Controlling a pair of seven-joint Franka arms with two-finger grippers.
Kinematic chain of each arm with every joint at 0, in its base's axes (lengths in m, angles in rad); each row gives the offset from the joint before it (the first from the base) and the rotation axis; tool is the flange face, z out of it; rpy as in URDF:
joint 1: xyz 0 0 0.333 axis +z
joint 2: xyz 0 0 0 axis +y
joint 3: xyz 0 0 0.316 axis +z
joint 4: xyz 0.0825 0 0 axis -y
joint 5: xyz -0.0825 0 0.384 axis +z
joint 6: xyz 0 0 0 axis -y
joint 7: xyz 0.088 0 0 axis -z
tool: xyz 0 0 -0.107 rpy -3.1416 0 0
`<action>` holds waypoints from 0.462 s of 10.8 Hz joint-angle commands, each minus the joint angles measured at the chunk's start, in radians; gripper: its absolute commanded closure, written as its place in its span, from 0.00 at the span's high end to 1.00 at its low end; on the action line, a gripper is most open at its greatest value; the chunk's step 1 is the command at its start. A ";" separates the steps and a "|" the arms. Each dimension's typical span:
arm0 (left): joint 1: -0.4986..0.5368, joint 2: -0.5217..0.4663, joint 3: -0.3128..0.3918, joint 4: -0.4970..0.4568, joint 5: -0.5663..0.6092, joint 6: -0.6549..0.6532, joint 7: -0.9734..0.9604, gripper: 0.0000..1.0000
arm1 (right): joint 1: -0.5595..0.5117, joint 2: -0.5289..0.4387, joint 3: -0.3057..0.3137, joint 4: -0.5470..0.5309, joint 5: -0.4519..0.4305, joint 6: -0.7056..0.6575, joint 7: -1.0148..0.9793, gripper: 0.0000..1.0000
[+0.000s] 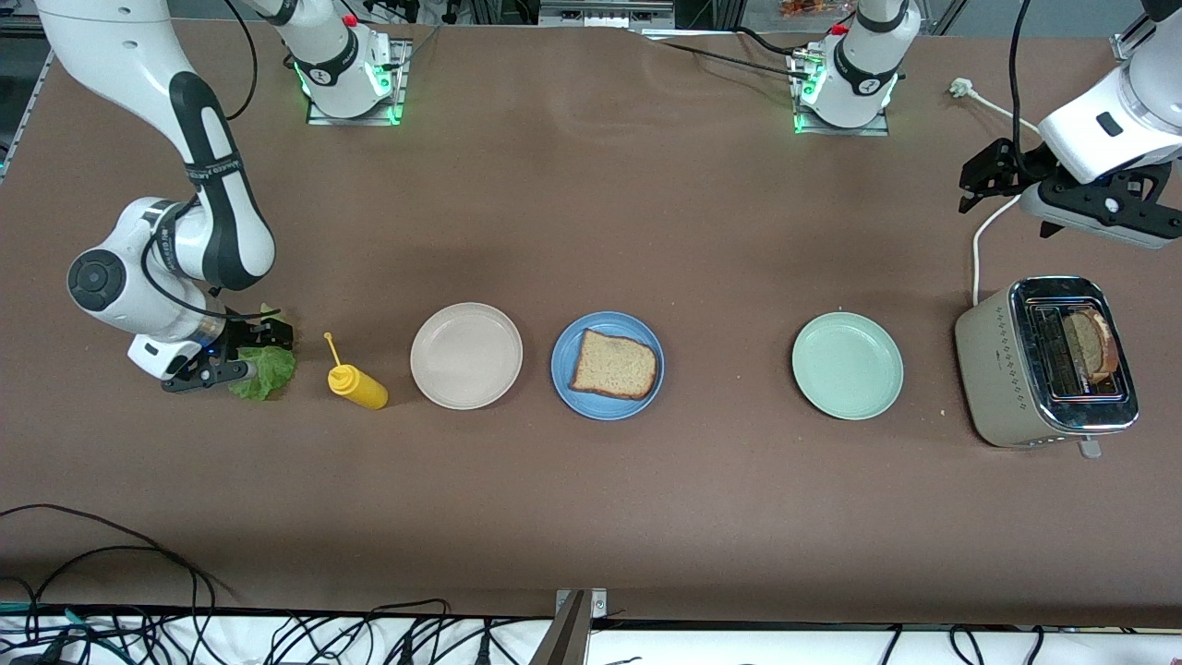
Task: Make sandwich in blue plate with both arms
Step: 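Retract the left gripper while the right gripper grasps the lettuce leaf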
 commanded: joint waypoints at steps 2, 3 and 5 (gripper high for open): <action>-0.003 0.019 0.008 0.026 0.021 -0.024 -0.009 1.00 | -0.029 0.034 0.008 -0.071 0.018 0.165 -0.104 1.00; -0.003 0.019 0.008 0.025 0.001 -0.024 -0.011 1.00 | -0.029 0.037 0.009 -0.071 0.018 0.165 -0.104 0.96; -0.005 0.024 0.008 0.025 -0.002 -0.024 -0.011 1.00 | -0.029 0.025 0.020 -0.071 0.018 0.154 -0.107 0.56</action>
